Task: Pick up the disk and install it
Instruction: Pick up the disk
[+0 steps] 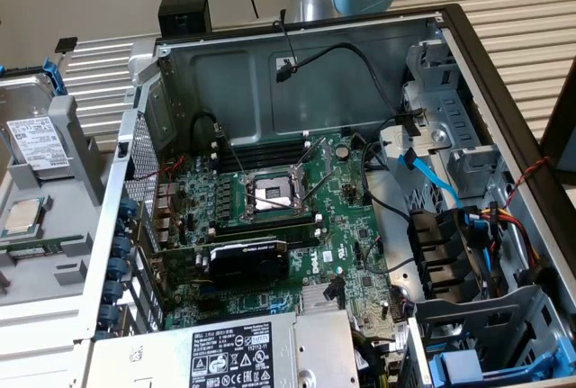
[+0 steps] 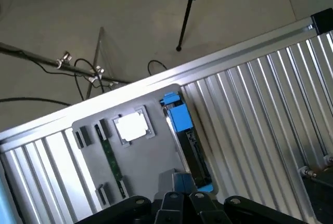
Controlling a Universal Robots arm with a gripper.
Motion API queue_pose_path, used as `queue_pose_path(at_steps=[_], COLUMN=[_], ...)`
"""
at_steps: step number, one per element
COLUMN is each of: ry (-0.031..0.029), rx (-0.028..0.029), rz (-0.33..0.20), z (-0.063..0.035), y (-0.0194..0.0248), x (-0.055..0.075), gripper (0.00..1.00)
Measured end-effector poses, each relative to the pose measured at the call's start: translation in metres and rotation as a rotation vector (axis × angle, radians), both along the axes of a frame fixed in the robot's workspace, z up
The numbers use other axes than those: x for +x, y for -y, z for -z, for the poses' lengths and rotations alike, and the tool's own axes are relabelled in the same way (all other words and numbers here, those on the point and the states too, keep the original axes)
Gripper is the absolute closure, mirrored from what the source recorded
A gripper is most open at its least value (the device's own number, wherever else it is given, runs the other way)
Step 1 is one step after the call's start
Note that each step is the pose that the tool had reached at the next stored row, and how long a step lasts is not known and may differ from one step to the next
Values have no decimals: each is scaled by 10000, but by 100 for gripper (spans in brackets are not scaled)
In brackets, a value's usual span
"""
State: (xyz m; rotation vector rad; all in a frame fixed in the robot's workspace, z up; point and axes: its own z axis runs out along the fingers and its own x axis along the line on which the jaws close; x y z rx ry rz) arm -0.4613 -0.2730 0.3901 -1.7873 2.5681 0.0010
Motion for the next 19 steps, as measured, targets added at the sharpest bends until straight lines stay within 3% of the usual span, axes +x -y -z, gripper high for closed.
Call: queue_pose_path(at_steps=[5, 12, 19], ry=[50, 65, 61], rx=[-1, -6, -38], rz=[-921, -2137, -2359], z=[7, 10, 10], y=[0, 0, 0], x=[0, 0, 0], gripper=[89, 89, 89])
